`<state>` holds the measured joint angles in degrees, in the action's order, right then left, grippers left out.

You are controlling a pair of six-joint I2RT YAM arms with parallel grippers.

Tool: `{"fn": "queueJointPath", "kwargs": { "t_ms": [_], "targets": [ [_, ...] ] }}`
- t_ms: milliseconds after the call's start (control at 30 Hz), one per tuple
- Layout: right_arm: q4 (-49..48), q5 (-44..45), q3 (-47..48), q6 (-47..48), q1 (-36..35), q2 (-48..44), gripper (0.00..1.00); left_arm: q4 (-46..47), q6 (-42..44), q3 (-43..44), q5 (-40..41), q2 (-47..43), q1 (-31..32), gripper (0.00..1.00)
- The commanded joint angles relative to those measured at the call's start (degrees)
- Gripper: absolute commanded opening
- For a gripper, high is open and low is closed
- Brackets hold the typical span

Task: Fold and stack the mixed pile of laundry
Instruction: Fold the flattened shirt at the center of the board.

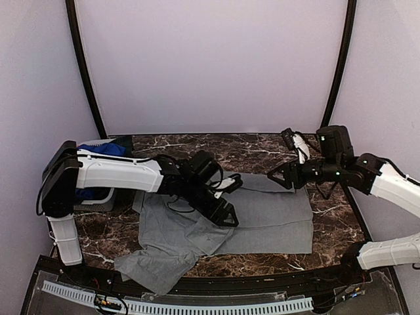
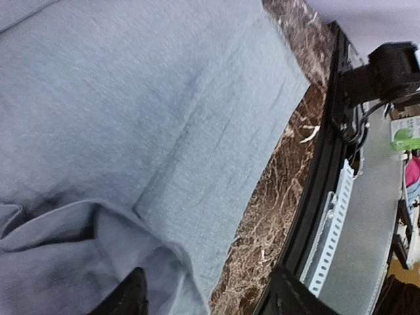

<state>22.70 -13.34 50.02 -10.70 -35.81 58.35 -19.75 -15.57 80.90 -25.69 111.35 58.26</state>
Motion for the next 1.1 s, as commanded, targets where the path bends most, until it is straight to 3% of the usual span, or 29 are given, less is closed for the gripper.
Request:
{"fn": "queueJointPath", "kwargs": {
  "t_ms": [0, 167, 400, 567, 867, 1067],
  "targets": [
    [-1.22, -2.26, 0.59, 0.96, -2.12, 1.23, 0.53, 9.98, -7.86, -7.66, -2.75, -14.25, -6.55, 0.77],
    [0.41, 1.34, 3.77, 2.91, -9.70, 6.20, 0.50, 9.02, -8.32, -12.75, 0.05, -23.56, -12.87, 0.83],
    [2.89, 4.21, 11.10, 0.58, -24.22, 21.49, 0.28, 11.23, -15.35, -20.50, 5.78, -33.29, -21.26, 0.82],
    [2.69, 6.21, 17.68, -2.13, -31.31, 34.95, 0.20, 8.59, -14.90, -21.92, 8.68, -35.29, -23.44, 0.82],
    [4.26, 7.11, 29.45, -5.65, -34.01, 51.32, 0.17, 6.97, -15.01, -22.18, 10.25, -36.79, -25.09, 0.82],
    [6.46, 8.14, 33.05, -6.35, -34.05, 57.11, 0.25, 6.22, -14.21, -21.62, 11.36, -37.02, -25.36, 0.82]
  ]
}}
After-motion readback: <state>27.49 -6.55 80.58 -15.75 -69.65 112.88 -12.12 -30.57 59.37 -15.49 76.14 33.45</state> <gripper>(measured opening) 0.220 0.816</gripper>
